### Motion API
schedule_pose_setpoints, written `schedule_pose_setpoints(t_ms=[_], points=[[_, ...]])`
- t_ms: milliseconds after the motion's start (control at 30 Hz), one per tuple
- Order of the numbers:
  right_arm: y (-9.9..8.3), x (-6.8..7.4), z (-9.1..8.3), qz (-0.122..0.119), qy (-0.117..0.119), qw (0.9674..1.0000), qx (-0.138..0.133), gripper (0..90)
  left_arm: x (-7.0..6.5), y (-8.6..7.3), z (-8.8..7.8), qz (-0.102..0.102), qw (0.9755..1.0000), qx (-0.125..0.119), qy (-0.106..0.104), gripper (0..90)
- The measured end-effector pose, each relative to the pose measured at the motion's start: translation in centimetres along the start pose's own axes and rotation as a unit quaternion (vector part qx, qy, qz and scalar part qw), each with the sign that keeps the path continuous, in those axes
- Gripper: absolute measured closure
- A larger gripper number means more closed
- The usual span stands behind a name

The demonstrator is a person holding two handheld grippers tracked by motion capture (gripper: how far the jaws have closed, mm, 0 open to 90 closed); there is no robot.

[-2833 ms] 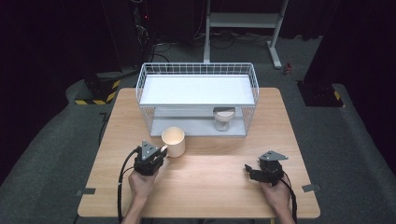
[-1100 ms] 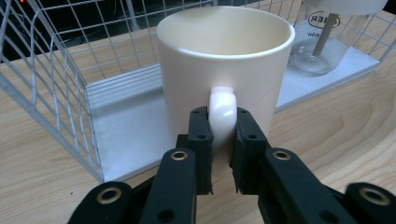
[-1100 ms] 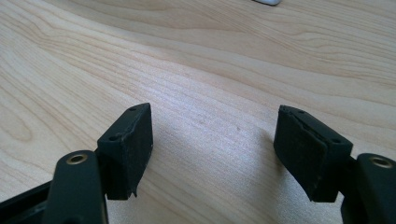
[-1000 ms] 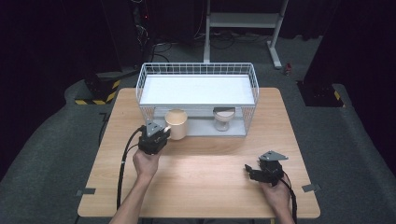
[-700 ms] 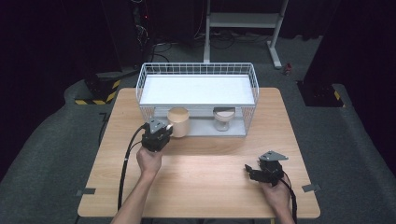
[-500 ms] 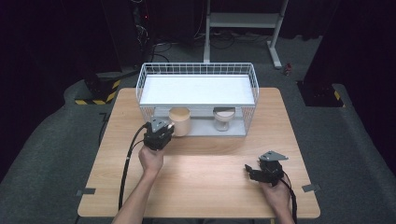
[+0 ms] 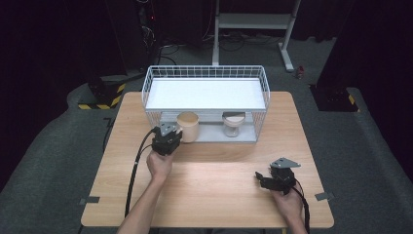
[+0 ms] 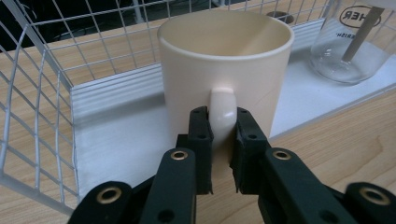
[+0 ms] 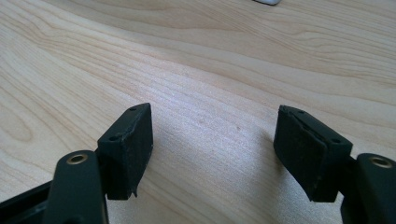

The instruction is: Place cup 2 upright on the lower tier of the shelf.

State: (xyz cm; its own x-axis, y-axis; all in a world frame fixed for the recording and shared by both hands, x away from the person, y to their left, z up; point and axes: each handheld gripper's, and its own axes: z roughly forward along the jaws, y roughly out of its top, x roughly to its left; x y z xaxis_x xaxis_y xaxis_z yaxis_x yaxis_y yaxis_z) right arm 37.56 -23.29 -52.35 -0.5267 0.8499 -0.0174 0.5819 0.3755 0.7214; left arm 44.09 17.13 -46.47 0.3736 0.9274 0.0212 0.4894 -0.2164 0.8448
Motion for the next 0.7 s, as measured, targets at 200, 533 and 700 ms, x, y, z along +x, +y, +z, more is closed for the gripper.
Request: schedule_pose_setpoints(t_ms=[200,533,700], points=[[0.0,0.0,0.0,0.000,0.000,1.0000,0.000,28.7,-0.1,0.3,0.3,0.015,0.9998,0.009,0.003,80.2],[0.0,0.0,0.0,0.000,0.000,1.0000,0.000,28.7,0.0,0.3,1.3,0.017,0.9995,0.021,0.014,80.0],[0.0,0.0,0.0,0.000,0.000,1.0000,0.000,28.7,0.0,0.4,1.8,0.008,0.9996,0.022,0.015,80.0]])
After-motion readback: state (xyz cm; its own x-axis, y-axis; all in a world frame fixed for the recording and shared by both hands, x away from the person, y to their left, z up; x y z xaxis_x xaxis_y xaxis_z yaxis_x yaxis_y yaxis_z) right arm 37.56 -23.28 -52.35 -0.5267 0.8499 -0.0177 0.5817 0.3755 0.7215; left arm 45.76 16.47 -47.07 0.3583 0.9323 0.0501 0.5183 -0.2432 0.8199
